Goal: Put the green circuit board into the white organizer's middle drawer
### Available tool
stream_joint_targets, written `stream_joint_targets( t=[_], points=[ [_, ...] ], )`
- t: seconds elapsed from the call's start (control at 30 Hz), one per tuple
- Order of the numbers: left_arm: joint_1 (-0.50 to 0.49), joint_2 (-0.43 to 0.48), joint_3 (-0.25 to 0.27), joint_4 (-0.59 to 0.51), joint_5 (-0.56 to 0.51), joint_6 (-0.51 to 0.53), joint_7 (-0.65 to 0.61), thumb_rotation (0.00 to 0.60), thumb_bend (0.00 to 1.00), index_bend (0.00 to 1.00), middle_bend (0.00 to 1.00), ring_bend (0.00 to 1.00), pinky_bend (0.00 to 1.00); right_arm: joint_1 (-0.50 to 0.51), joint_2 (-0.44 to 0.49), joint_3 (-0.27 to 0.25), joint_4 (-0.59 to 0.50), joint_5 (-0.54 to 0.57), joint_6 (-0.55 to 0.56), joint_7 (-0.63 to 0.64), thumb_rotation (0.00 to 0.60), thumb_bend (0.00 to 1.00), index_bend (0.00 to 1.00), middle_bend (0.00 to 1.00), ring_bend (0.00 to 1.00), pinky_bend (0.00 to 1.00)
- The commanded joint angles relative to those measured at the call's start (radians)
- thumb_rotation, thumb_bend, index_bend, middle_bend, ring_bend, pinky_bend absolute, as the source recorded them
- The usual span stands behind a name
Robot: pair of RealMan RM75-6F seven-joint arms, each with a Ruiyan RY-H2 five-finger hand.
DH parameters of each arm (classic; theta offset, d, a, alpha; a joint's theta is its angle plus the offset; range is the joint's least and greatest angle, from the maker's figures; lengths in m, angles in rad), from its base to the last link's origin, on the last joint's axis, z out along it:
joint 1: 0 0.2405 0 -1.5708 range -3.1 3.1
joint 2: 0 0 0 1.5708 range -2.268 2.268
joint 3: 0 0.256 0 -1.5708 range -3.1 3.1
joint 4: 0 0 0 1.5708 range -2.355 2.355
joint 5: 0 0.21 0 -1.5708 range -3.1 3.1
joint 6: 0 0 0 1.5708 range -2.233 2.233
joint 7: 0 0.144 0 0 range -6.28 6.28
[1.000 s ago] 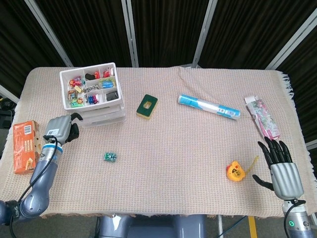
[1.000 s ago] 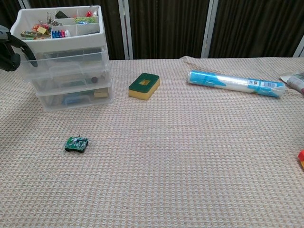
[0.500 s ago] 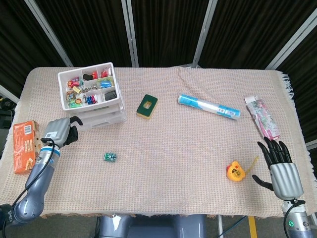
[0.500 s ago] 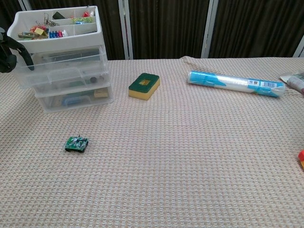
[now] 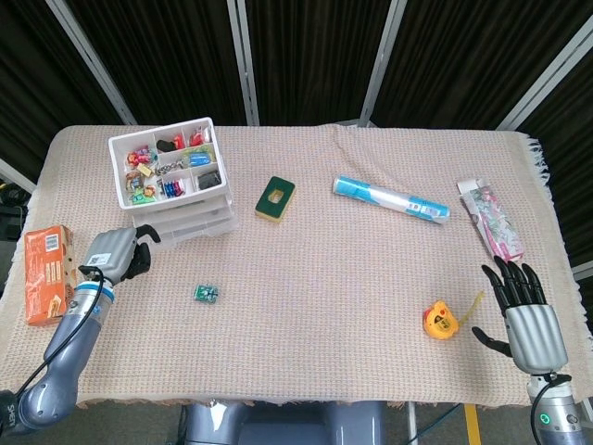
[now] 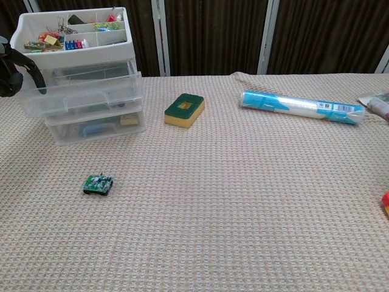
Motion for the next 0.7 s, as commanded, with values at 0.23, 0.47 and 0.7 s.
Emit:
stream_joint_targets(
  t=[0.23,0.47,0.7],
  points=[
    [0.018,0.024,0.029,-0.042,0.064,-0.001,-0.032,0.600,0.80,0.42,0.97,0.92,0.67,-0.001,0.000,-0.001,-0.002,-0.001,0.001,-0.002,0.600,0.00,0.09,0.00,0.00,0.00],
    [0.030,0.034,0.051,-0.065,0.105,0.005,-0.041,0.600,0.80,0.41,0.97,0.92,0.67,-0.001,0.000,0.000,-0.002,-0.001,0.000,-0.002,0.600,0.00,0.09,0.00,0.00,0.00],
    [0.041,0.035,0.064,-0.067,0.131,0.009,-0.060,0.600,0.80,0.37,0.97,0.92,0.67,-0.001,0.000,0.000,-0.002,-0.001,0.001,-0.002,0.600,0.00,0.09,0.00,0.00,0.00]
  ],
)
